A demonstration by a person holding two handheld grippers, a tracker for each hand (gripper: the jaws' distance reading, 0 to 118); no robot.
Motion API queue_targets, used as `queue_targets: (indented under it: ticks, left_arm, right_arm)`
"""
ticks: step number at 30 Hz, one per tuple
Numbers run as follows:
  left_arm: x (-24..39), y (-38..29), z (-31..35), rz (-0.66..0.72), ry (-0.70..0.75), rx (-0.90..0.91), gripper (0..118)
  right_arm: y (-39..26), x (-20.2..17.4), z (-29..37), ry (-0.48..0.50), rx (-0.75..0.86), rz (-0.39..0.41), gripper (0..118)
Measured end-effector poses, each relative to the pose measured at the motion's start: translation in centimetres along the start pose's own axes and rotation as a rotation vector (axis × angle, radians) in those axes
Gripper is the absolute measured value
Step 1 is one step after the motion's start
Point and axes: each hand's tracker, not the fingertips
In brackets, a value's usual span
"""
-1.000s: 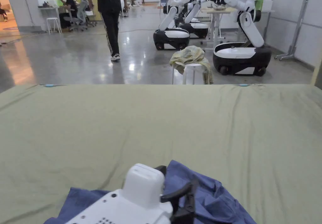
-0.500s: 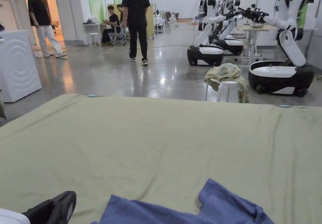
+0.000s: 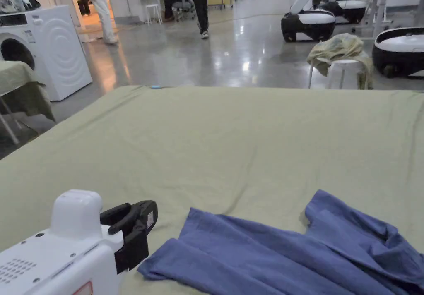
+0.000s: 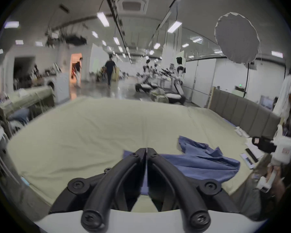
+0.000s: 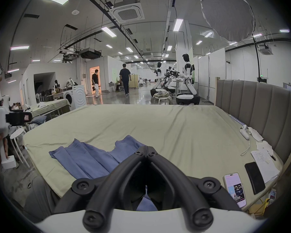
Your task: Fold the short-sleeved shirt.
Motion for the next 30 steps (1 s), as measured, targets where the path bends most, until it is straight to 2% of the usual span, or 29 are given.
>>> queue_targets:
  ticks: [2, 5, 9, 13, 17, 21, 22, 24, 26, 30]
  left_arm:
    - [-1.4, 0.6, -3.2, 0.076, -0.073, -0.096, 54]
    - [-3.0, 1.0, -9.0, 0.103, -0.089, -0.226, 55]
    - [-3.8, 1.1, -18.4, 0.018, -0.019, -0.409, 55]
    - [-5.9, 0.0, -26.2, 0.183, -0.011, -0.548, 55]
    - [-6.3, -1.0, -29.4, 0.156, 0.042, -0.577, 54]
    - [-6.1, -2.4, -31.3, 0.169, 0.040, -0.674, 42]
    - [-5.7, -2.5, -31.3, 0.120, 0.070, -0.672, 34]
    - [-5.1, -2.6, -31.5, 0.114, 0.069, -0.661, 14]
    - [-4.8, -3.0, -31.7, 0.090, 0.057, -0.681, 6]
    - [-3.9, -4.1, -31.9, 0.087, 0.088, -0.685, 6]
  right_arm:
    - [-0.3, 0.2, 0.0, 0.000, -0.010, 0.004, 0]
    - [-0.9, 1.0, -0.1, -0.011, -0.025, -0.003, 0]
    - [-1.7, 2.3, -0.5, -0.015, -0.055, -0.047, 0]
    - [-2.2, 3.5, -0.4, -0.047, -0.074, -0.076, 0]
    - [-2.9, 4.9, 0.2, -0.094, -0.090, -0.084, 0]
    - [-3.5, 6.1, 0.2, -0.128, -0.120, -0.111, 0]
    - [-3.6, 6.3, 0.2, -0.129, -0.123, -0.115, 0]
    - [-3.9, 6.4, 0.0, -0.133, -0.130, -0.123, 0]
    - [-4.0, 6.5, -0.2, -0.130, -0.139, -0.128, 0]
    - [-4.1, 6.3, -0.3, -0.123, -0.157, -0.137, 1]
